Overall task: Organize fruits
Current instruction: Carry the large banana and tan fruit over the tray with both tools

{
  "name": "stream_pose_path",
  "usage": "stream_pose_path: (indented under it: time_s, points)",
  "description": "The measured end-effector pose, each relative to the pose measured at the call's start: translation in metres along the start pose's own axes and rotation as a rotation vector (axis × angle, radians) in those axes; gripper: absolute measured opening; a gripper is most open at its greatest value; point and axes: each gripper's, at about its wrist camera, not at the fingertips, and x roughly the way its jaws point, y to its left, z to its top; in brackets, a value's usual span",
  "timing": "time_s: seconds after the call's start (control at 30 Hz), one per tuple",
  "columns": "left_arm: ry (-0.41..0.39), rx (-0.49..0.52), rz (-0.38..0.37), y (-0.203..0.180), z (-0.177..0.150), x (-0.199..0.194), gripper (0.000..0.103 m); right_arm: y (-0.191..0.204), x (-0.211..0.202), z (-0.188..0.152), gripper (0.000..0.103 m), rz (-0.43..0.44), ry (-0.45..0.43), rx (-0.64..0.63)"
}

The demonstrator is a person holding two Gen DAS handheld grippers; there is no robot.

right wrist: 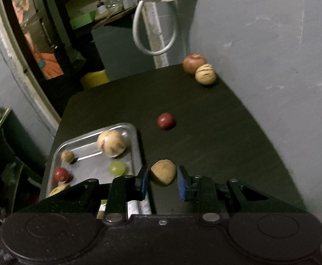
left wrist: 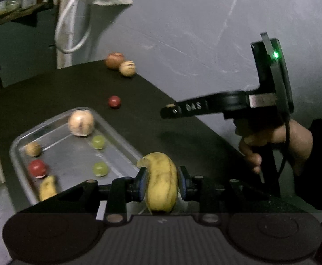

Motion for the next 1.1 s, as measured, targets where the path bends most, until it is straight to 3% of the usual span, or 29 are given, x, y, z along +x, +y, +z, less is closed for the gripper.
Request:
stream_pose_path:
  time_s: [0.37,0.8,1.1]
  points:
    - [-0.036,-0.086,0.112,0.024,-0.031,-0.018,0.031,0.032,0.009,-0.035,0.029,0.029,0.088,-0.071]
    - [0.015,-0.054,0.095,0.028,-0.060,-0.011,0.032,0.044,0.014,-0.070,0.029,0.035,0.161,-0.093]
    - [0.103,-0.003,0.111,0.030,-0.076,-0.001,0.032,0.050,0.014,-0.081,0.029,0.036,0.181,-0.097]
